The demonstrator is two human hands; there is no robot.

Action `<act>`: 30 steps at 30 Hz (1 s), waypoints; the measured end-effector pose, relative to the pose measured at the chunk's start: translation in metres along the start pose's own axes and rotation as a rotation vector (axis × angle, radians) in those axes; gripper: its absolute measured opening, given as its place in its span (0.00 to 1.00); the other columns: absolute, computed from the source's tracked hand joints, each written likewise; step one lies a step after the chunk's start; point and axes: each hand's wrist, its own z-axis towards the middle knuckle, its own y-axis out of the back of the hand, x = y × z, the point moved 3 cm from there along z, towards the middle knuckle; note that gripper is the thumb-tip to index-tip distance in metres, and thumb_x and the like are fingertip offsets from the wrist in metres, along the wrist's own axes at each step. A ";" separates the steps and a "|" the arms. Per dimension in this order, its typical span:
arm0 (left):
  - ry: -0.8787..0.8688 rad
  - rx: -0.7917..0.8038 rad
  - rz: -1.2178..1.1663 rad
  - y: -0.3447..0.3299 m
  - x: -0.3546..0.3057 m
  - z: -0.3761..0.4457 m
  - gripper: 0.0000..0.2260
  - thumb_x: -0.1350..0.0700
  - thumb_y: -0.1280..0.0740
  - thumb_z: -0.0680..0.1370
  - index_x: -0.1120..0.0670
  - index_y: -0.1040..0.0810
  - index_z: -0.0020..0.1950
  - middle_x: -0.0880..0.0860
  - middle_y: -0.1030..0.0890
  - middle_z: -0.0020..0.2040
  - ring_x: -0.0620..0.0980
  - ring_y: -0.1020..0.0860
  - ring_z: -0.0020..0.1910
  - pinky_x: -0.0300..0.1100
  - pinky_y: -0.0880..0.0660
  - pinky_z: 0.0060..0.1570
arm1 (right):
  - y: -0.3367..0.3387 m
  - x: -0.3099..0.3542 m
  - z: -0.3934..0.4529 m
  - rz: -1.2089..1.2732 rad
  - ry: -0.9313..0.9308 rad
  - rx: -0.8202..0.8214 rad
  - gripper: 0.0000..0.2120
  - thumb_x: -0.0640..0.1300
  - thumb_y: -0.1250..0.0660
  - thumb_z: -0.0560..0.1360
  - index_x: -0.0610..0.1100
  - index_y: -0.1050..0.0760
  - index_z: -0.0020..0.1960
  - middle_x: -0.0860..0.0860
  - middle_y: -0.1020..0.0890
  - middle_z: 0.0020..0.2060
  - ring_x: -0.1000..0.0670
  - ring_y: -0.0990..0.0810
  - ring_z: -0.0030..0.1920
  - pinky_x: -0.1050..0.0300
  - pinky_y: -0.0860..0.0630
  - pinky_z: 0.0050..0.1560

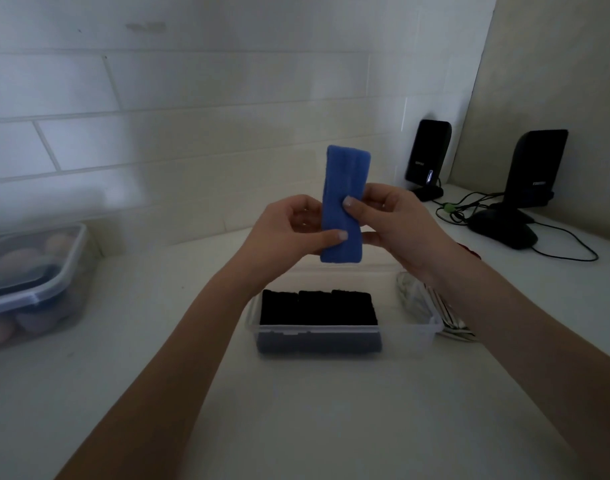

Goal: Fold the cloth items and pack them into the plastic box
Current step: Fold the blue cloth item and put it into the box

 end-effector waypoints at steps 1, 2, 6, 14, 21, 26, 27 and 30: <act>-0.003 -0.006 0.002 0.000 0.001 0.000 0.11 0.60 0.25 0.68 0.58 0.22 0.48 0.53 0.15 0.44 0.46 0.16 0.41 0.37 0.19 0.41 | -0.001 0.000 0.000 -0.007 0.002 0.007 0.09 0.40 0.36 0.76 0.38 0.23 0.54 0.47 0.16 0.44 0.53 0.16 0.43 0.58 0.19 0.43; -0.005 -0.010 0.002 0.001 0.001 0.000 0.12 0.60 0.25 0.68 0.59 0.21 0.48 0.54 0.15 0.44 0.47 0.16 0.41 0.37 0.19 0.41 | -0.002 0.000 -0.001 -0.014 -0.002 0.017 0.09 0.40 0.36 0.76 0.39 0.23 0.55 0.47 0.16 0.44 0.53 0.16 0.43 0.59 0.19 0.44; -0.007 -0.018 0.005 0.002 0.002 0.001 0.12 0.60 0.26 0.69 0.61 0.22 0.50 0.54 0.16 0.43 0.45 0.17 0.39 0.35 0.20 0.39 | -0.004 -0.001 -0.002 -0.015 -0.029 0.078 0.11 0.42 0.36 0.76 0.41 0.23 0.57 0.49 0.16 0.46 0.53 0.16 0.46 0.58 0.19 0.46; -0.031 -0.295 0.170 0.011 0.003 0.004 0.16 0.56 0.25 0.68 0.52 0.33 0.41 0.49 0.28 0.35 0.44 0.30 0.31 0.33 0.29 0.30 | -0.003 0.002 0.000 -0.135 0.054 0.128 0.08 0.40 0.36 0.75 0.51 0.21 0.49 0.58 0.16 0.42 0.56 0.19 0.46 0.55 0.26 0.52; 0.281 -0.026 -0.416 0.002 0.004 0.002 0.09 0.58 0.40 0.80 0.63 0.29 0.56 0.57 0.16 0.39 0.51 0.16 0.35 0.40 0.18 0.34 | -0.002 0.005 -0.001 -0.389 0.217 0.184 0.15 0.33 0.33 0.72 0.51 0.22 0.52 0.57 0.30 0.66 0.59 0.34 0.68 0.69 0.34 0.63; 0.330 0.020 -0.712 0.006 0.005 0.005 0.16 0.53 0.43 0.80 0.63 0.28 0.60 0.58 0.16 0.43 0.50 0.16 0.33 0.39 0.20 0.31 | -0.006 0.003 -0.007 -0.396 0.176 0.280 0.18 0.31 0.33 0.72 0.54 0.22 0.48 0.53 0.43 0.75 0.58 0.48 0.75 0.59 0.35 0.67; 0.310 0.037 -0.702 0.006 0.006 0.005 0.15 0.54 0.41 0.80 0.62 0.26 0.59 0.57 0.16 0.42 0.48 0.16 0.34 0.38 0.21 0.32 | -0.007 0.002 -0.008 -0.391 0.163 0.302 0.19 0.31 0.32 0.71 0.57 0.21 0.47 0.54 0.43 0.75 0.58 0.49 0.75 0.50 0.37 0.70; 0.290 0.046 -0.649 0.005 0.008 0.005 0.09 0.59 0.37 0.78 0.62 0.23 0.54 0.54 0.16 0.40 0.46 0.16 0.35 0.36 0.20 0.35 | -0.010 -0.002 -0.007 -0.413 0.168 0.365 0.22 0.34 0.30 0.71 0.63 0.20 0.46 0.61 0.43 0.71 0.59 0.51 0.76 0.40 0.41 0.72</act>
